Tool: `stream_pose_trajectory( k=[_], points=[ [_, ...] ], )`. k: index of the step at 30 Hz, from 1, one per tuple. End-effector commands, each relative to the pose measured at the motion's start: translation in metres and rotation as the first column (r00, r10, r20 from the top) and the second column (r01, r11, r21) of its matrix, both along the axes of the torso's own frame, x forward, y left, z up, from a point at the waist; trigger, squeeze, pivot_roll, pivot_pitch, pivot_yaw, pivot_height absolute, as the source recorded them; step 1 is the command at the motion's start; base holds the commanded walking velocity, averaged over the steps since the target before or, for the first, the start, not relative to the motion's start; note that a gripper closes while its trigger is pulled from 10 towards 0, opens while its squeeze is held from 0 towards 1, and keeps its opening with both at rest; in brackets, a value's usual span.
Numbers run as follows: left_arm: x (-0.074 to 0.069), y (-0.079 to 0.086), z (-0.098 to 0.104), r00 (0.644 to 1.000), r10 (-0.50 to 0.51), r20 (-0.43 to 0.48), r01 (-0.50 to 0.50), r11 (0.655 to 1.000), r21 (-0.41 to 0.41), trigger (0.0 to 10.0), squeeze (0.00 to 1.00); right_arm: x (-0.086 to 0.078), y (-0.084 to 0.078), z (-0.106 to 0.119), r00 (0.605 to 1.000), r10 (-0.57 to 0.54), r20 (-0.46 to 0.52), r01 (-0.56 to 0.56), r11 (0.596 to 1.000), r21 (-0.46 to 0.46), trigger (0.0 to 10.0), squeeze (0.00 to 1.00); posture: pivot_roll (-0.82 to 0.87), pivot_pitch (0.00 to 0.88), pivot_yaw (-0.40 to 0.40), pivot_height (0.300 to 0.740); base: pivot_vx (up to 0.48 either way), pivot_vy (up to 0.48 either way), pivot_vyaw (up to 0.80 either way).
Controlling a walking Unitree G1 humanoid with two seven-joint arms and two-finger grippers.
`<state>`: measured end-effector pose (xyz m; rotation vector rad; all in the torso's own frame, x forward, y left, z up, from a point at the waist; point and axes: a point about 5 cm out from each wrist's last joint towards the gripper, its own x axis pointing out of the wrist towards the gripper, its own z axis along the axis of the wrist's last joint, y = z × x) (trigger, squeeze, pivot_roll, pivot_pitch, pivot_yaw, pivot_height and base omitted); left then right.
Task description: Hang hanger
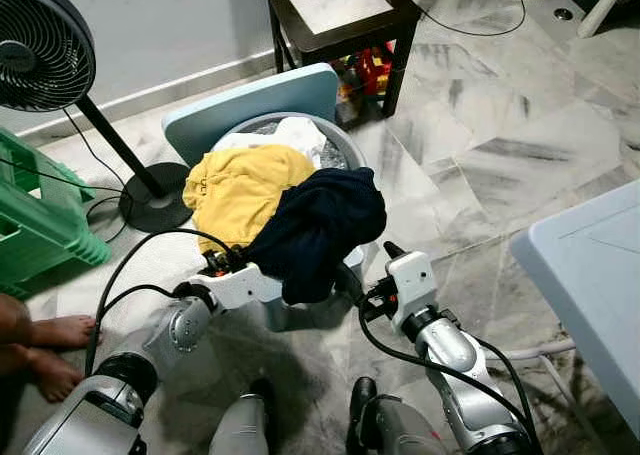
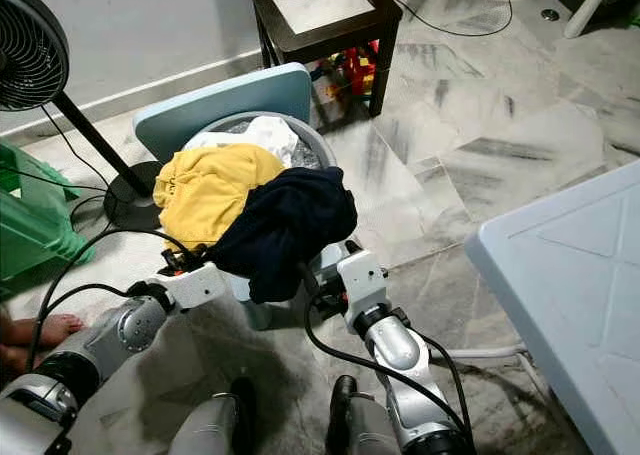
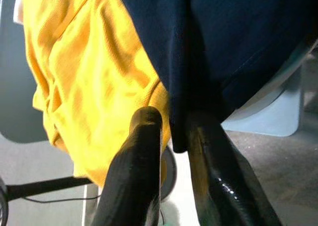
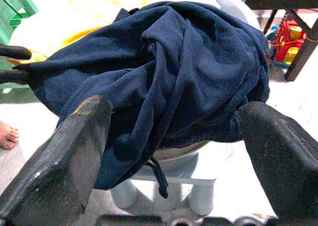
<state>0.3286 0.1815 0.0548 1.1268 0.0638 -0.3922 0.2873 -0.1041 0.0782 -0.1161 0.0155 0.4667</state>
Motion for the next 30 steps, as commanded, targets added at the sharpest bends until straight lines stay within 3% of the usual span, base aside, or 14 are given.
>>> stream_pose_trajectory(
  k=[1, 6, 8, 12, 16, 19, 20, 21, 24, 26, 27, 29, 30],
  points=[
    [-0.005, 0.01, -0.005, 1.0, 0.027, -0.014, -0.026, 1.0, 0.01, 0.0, 0.0, -0.004, 0.0, -0.007, 1.0, 0.004, -0.027, -0.004, 1.0, -0.003, 10.0, 0.0, 0.1, 0.325, 0.032, 0.74, 0.0, 0.0, 0.0],
    [-0.001, 0.028, 0.008, 0.99, 0.112, 0.083, -0.11, 0.993, -0.028, 0.0, 0.0, -0.005, 0.001, -0.008, 1.0, 0.003, -0.027, -0.003, 1.0, -0.003, 10.0, 0.0, 0.11, 0.327, 0.033, 0.74, 0.0, 0.0, 0.0],
    [0.002, 0.043, 0.021, 0.971, 0.174, 0.165, -0.167, 0.984, -0.054, 0.0, 0.0, -0.005, 0.001, -0.008, 1.0, 0.002, -0.026, -0.003, 1.0, -0.004, 10.0, 0.0, 0.11, 0.329, 0.032, 0.74, 0.0, 0.0, 0.0],
    [0.004, 0.057, 0.031, 0.949, 0.23, 0.215, -0.217, 0.973, -0.084, 0.0, 0.0, -0.005, 0.0, -0.008, 1.0, 0.003, -0.026, -0.003, 1.0, -0.005, 10.0, 0.0, 0.12, 0.329, 0.027, 0.74, 0.0, 0.0, 0.0],
    [0.003, 0.064, 0.036, 0.94, 0.248, 0.236, -0.233, 0.968, -0.092, 0.0, 0.0, -0.004, 0.001, -0.008, 1.0, 0.008, -0.027, -0.008, 1.0, -0.007, 10.0, 0.0, 0.12, 0.329, 0.026, 0.74, 0.0, 0.0, 0.0],
    [0.002, 0.063, 0.043, 0.927, 0.248, 0.28, -0.213, 0.966, -0.148, 0.0, 0.0, -0.003, 0.002, -0.007, 1.0, 0.015, -0.025, -0.015, 1.0, -0.008, 10.0, 0.0, 0.12, 0.331, 0.02, 0.74, 0.0, 0.0, 0.0],
    [0.002, 0.06, 0.046, 0.923, 0.236, 0.304, -0.194, 0.967, -0.163, 4.2, 0.0, -0.003, 0.002, -0.007, 1.0, 0.016, -0.024, -0.016, 1.0, -0.009, 10.0, 0.0, 0.12, 0.333, 0.018, 0.74, 0.0, 0.0, 0.0],
    [0.001, 0.054, 0.048, 0.923, 0.218, 0.317, -0.162, 0.967, -0.195, 10.0, 0.0, -0.003, 0.001, -0.007, 1.0, 0.016, -0.023, -0.016, 1.0, -0.01, 10.0, 0.0, 0.12, 0.333, 0.018, 0.74, 0.0, 0.0, 0.0],
    [-0.005, 0.031, 0.047, 0.935, 0.15, 0.32, -0.062, 0.961, -0.27, 10.0, 0.0, -0.003, 0.0, -0.007, 1.0, 0.016, -0.023, -0.016, 1.0, -0.011, 10.0, 0.0, 0.12, 0.336, 0.016, 0.74, 0.0, 0.0, 0.0],
    [-0.005, 0.031, 0.047, 0.935, 0.15, 0.32, -0.062, 0.961, -0.27, 10.0, 0.0, -0.003, 0.0, -0.007, 1.0, 0.016, -0.023, -0.016, 1.0, -0.011, 10.0, 0.0, 0.12, 0.336, 0.016, 0.74, 0.0, 0.0, 0.0],
    [-0.012, 0.007, 0.042, 0.946, 0.083, 0.313, 0.019, 0.951, -0.307, 10.0, 0.64, -0.004, 0.0, -0.007, 1.0, 0.017, -0.023, -0.018, 1.0, -0.011, 10.0, 0.0, 0.12, 0.34, 0.015, 0.74, 0.0, 0.0, 0.0],
    [-0.012, 0.007, 0.042, 0.946, 0.083, 0.313, 0.019, 0.951, -0.307, 10.0, 0.64, -0.004, 0.0, -0.007, 1.0, 0.017, -0.023, -0.018, 1.0, -0.011, 10.0, 0.0, 0.12, 0.34, 0.015, 0.74, 0.0, 0.0, 0.0],
    [-0.016, -0.005, 0.041, 0.945, 0.055, 0.321, 0.06, 0.94, -0.336, 10.0, 1.0, -0.004, 0.001, -0.007, 1.0, 0.018, -0.023, -0.019, 1.0, -0.01, 10.0, 0.0, 0.12, 0.34, 0.015, 0.74, 0.0, 0.0, 0.0]
  ],
)
